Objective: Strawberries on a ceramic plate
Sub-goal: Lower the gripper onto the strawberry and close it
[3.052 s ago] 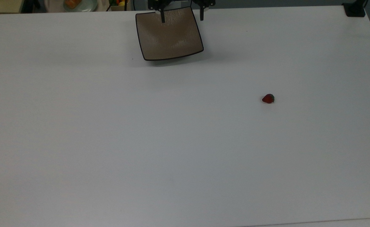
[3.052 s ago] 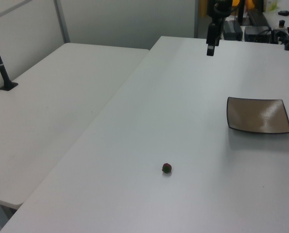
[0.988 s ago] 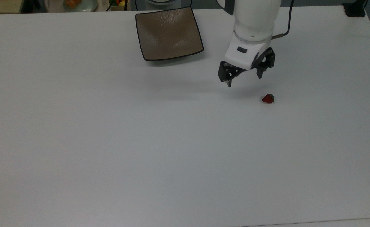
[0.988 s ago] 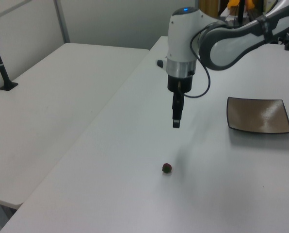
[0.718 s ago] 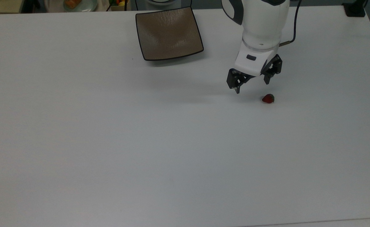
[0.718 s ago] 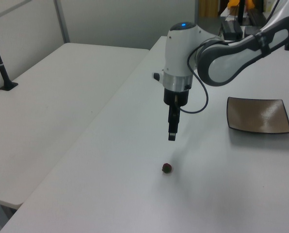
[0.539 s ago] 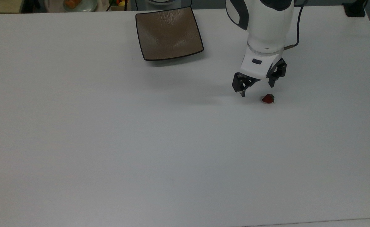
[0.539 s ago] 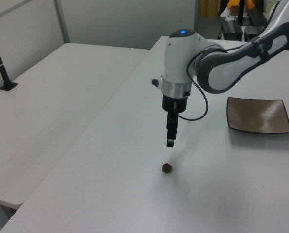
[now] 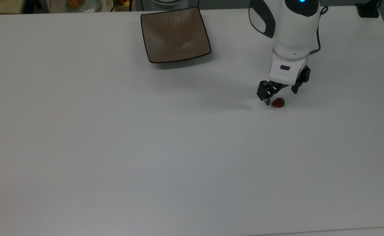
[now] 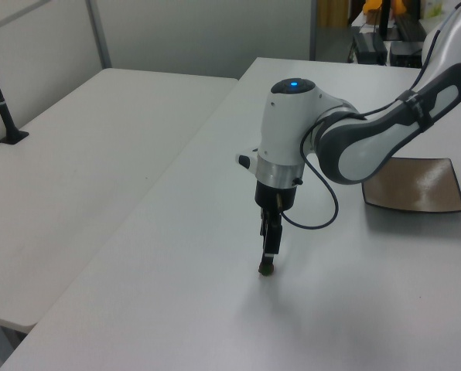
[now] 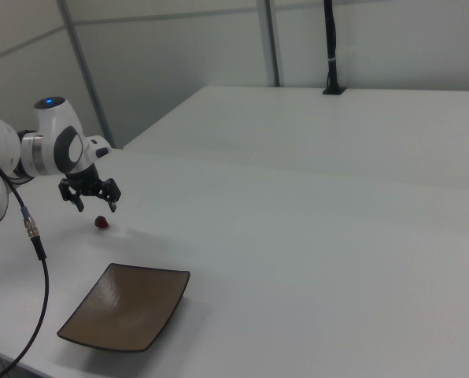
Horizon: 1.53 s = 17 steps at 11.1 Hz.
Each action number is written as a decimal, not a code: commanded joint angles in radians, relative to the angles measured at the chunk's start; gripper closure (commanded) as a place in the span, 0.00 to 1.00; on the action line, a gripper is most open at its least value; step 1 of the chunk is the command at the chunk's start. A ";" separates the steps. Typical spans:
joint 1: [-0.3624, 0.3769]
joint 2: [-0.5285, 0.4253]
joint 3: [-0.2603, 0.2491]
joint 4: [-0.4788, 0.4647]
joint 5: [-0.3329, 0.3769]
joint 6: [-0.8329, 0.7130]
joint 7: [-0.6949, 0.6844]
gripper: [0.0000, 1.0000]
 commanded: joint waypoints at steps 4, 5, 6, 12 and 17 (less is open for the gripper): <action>0.020 0.023 -0.005 -0.003 -0.037 0.028 0.022 0.00; 0.021 0.026 -0.007 -0.003 -0.046 0.028 0.022 0.00; 0.020 0.029 -0.005 -0.003 -0.049 0.038 0.022 0.00; 0.020 0.049 -0.007 -0.014 -0.089 0.085 0.015 0.20; 0.023 0.045 -0.005 -0.015 -0.092 0.072 0.021 0.85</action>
